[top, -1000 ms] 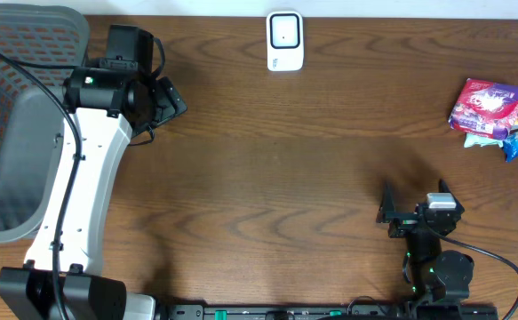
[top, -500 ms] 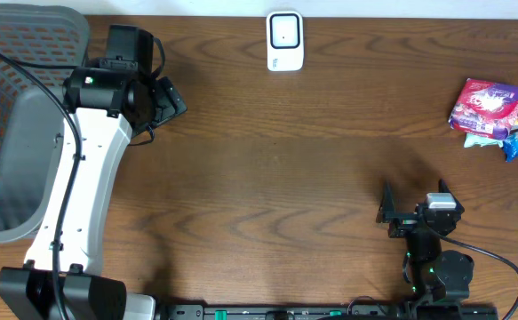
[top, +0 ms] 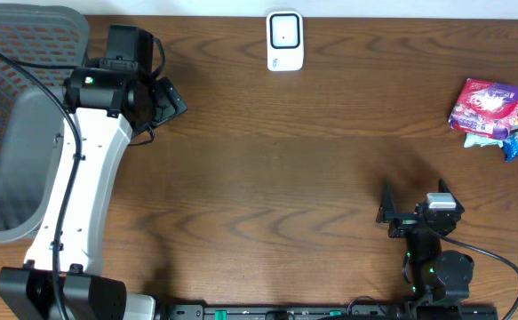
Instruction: Scan the item barcode
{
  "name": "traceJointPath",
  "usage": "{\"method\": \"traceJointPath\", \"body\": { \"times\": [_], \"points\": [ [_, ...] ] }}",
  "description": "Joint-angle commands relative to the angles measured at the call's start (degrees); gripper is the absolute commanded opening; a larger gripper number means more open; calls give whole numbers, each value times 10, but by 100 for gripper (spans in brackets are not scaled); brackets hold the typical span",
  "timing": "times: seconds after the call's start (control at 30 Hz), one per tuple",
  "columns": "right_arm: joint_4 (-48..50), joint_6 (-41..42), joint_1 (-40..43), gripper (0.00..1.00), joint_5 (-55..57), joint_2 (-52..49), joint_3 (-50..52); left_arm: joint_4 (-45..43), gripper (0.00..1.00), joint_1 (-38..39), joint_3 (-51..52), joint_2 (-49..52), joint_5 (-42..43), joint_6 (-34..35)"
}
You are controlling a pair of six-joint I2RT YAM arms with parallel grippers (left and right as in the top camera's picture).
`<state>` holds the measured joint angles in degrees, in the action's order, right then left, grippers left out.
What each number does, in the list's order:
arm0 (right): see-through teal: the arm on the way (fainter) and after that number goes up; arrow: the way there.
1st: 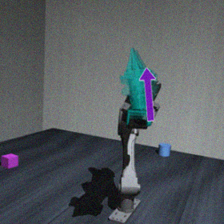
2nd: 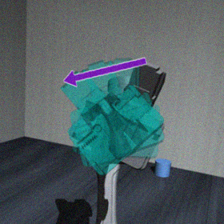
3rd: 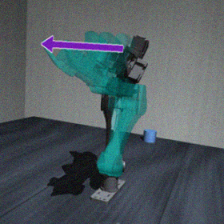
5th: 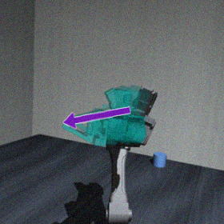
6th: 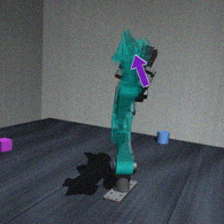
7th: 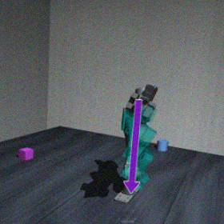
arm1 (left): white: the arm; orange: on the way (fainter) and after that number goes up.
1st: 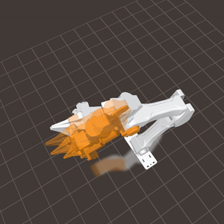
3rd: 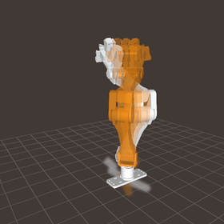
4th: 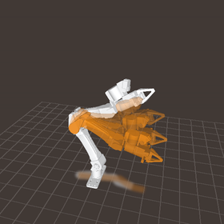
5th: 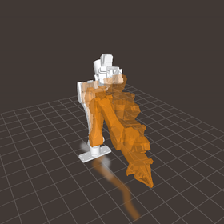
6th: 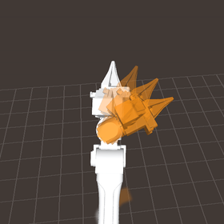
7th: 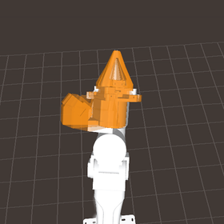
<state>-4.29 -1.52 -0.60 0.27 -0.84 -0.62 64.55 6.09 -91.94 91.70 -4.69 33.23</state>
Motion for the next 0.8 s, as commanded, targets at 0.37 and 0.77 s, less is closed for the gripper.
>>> {"method": "traceJointPath", "body": {
  "times": [0.37,0.77],
  "points": [
    [0,6,-6,99,3,5,3,29,98,-2,-1,-1,-9,-6],
    [0,6,-6,99,3,5,3,-96,98,70,167,-128,-3,-134]
  ]
}}
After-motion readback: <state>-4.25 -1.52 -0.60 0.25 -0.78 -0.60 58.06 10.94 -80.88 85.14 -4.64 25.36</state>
